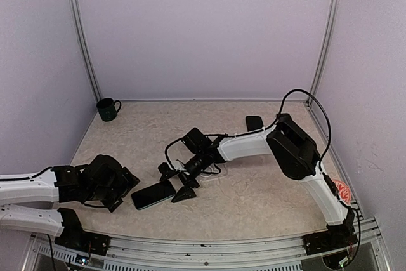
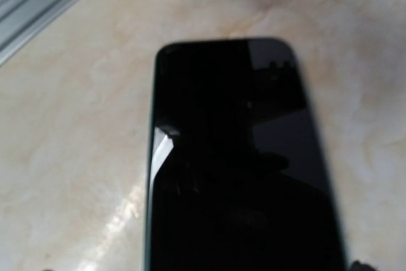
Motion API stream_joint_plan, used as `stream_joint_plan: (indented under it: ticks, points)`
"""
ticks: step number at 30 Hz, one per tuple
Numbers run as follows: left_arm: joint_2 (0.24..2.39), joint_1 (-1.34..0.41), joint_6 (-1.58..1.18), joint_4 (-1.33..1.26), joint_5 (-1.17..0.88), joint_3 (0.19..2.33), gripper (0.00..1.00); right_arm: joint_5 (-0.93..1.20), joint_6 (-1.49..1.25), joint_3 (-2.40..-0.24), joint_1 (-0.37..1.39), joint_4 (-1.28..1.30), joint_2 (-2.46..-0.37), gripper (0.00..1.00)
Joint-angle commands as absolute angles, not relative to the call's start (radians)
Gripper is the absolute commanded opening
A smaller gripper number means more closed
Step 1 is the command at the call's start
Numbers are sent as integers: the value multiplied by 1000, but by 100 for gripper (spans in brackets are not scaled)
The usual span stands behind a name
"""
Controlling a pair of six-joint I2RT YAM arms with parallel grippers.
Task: Put the phone into the phone case
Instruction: Pick up the phone at the center of the board.
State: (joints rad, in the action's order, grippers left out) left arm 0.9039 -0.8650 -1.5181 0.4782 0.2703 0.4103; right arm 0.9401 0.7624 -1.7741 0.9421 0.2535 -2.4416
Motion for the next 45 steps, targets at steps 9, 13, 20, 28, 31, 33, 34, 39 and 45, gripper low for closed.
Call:
stream_joint_plan:
  ticks: [9,13,20,28,31,33,34,39,45]
  points:
    - [923,-870,-1494,409,277,399,99,927,691,-1801,974,170,-2505,99]
    - [907,-868,-1493,409,281,393,99,908,660,-1785,974,110,-2500,99]
    - [901,-868,-1490,397,275,382,99,930,623,-1798,974,80,-2527,99]
    - [873,-859,-1488,397,275,368,99,940,635,-1794,978,114,-2545,100]
    - [868,-852,-1483,392,271,366,99,937,620,-1792,987,103,-2553,98]
    - [865,-850,-1480,389,268,365,99,933,608,-1787,994,88,-2559,96]
    - [863,-848,-1478,388,266,365,99,932,602,-1782,996,78,-2561,95]
    - [855,-841,-1469,387,260,365,99,938,560,-1741,1001,4,-2562,86]
    - [833,-831,-1462,389,252,361,99,958,548,-1719,1000,-29,-2554,72]
